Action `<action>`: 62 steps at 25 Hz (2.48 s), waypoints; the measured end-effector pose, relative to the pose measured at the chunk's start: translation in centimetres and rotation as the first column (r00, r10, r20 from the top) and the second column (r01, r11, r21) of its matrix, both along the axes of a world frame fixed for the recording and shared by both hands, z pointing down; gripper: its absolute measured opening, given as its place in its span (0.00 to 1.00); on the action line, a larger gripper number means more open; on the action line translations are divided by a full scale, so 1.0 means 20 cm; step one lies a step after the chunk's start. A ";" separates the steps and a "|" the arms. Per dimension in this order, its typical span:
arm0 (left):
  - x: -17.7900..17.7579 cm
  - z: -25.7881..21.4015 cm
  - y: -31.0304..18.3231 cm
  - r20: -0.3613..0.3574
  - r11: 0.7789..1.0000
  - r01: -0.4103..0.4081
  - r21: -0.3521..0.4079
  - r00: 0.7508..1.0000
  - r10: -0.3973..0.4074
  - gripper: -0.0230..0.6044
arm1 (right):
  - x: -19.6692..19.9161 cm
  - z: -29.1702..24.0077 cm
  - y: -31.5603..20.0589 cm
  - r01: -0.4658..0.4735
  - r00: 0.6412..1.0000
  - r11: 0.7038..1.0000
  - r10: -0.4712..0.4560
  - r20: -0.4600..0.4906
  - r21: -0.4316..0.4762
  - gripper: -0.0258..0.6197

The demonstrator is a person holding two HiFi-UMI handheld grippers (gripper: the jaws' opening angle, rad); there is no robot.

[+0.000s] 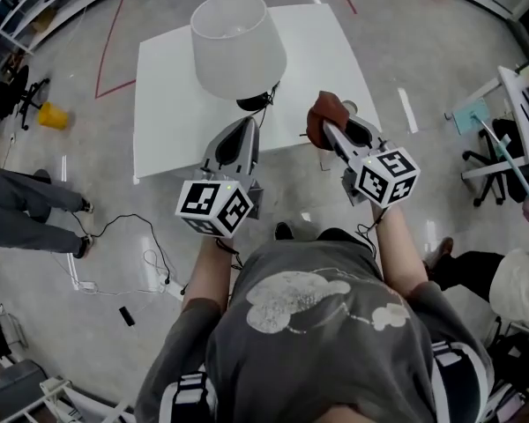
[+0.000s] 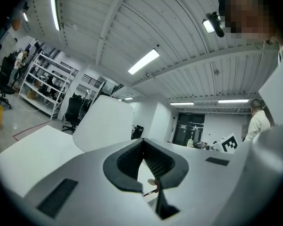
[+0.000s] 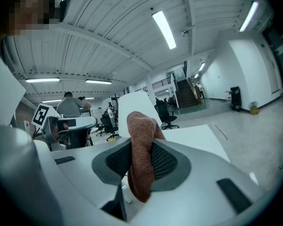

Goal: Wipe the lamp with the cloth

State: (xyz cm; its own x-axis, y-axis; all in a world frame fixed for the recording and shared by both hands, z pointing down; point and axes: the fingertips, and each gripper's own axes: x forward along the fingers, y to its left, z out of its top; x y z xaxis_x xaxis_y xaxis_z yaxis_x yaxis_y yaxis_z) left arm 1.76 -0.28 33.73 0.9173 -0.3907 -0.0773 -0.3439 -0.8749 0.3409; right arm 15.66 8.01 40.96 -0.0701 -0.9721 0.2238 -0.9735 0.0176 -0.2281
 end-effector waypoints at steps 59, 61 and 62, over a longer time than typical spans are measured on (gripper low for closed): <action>0.14 -0.16 -0.60 0.053 0.759 0.648 0.055 0.758 -0.651 0.05 | 0.23 -0.26 -1.71 0.827 0.541 0.561 -0.805 -0.244 -0.017 0.19; 0.13 -0.14 -0.60 0.055 0.755 0.654 0.049 0.753 -0.656 0.05 | 0.25 -0.20 -1.72 0.824 0.545 0.565 -0.808 -0.226 -0.035 0.19; 0.13 -0.14 -0.60 0.057 0.753 0.657 0.047 0.750 -0.658 0.05 | 0.26 -0.17 -1.72 0.822 0.547 0.568 -0.808 -0.219 -0.046 0.19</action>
